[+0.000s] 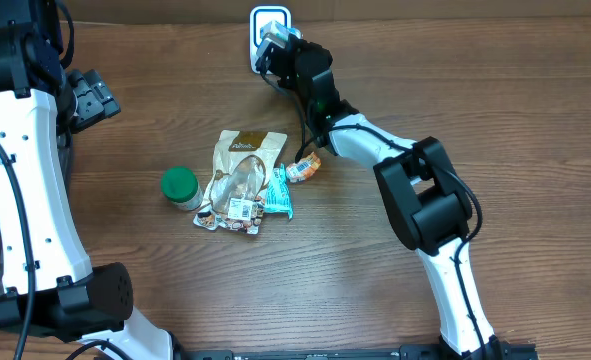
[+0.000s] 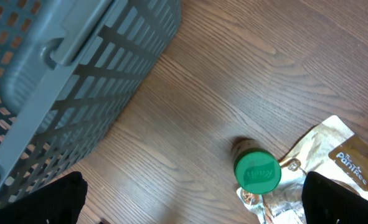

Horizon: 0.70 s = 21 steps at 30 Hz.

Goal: Scan the item barcode
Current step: 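Move the teal box away and set it down at the right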

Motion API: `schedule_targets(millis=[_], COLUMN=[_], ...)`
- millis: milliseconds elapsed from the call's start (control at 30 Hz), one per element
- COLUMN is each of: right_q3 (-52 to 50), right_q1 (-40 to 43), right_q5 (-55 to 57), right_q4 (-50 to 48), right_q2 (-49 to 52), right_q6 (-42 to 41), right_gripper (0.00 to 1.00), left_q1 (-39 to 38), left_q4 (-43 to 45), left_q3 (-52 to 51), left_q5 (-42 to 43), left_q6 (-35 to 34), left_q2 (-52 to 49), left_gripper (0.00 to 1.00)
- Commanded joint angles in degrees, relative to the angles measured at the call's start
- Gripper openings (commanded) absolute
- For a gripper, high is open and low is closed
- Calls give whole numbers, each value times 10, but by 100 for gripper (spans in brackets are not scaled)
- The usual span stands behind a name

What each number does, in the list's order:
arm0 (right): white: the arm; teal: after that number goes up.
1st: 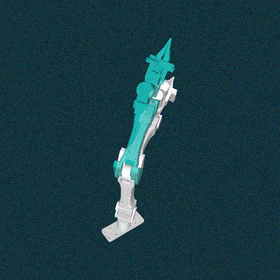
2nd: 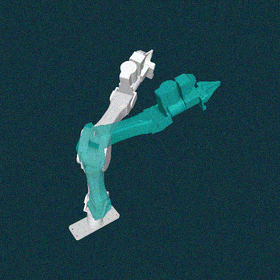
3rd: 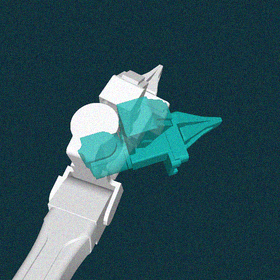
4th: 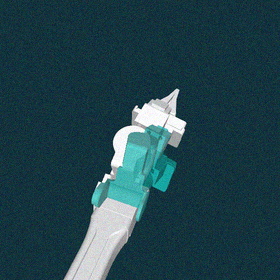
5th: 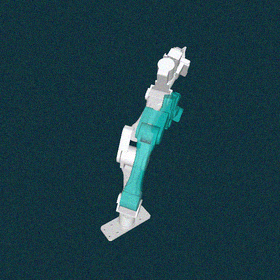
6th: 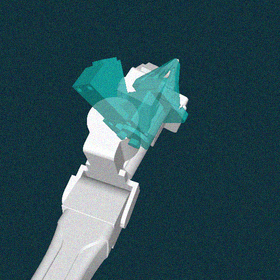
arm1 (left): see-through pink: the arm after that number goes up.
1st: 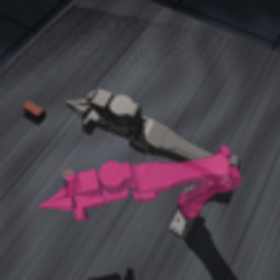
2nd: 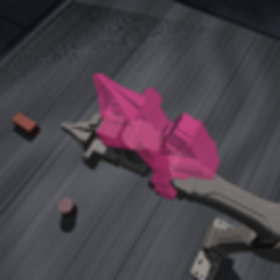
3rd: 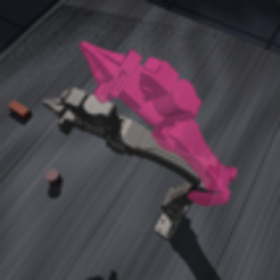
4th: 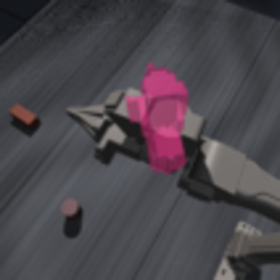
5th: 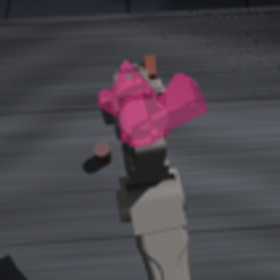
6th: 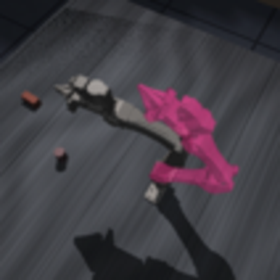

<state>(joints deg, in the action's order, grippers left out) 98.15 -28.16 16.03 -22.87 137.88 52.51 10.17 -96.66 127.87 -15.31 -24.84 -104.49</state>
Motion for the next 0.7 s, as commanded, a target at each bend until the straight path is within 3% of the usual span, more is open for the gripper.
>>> schedule_targets(millis=[0,167,333,533,667], right_q3=[14,14,14,13,-9], right_q1=[3,5,44,112,162], right_q5=[16,-9,-194,-260,-266], right_q4=[72,247,484,747,861], right_q2=[-118,-243,-368,-410,-395], right_q6=[-127,-316,-475,-513,-513], right_gripper=[4,4,4,4,4], left_q1=[-1,-1,-1,-1,-1], left_q4=[-1,-1,-1,-1,-1], left_q3=[1,1,1,1,1], left_q5=[-7,-7,-7,-7,-7], left_q6=[9,9,9,9,9], left_q2=[2,2,2,2,2], left_gripper=[100,100,100,100,100])
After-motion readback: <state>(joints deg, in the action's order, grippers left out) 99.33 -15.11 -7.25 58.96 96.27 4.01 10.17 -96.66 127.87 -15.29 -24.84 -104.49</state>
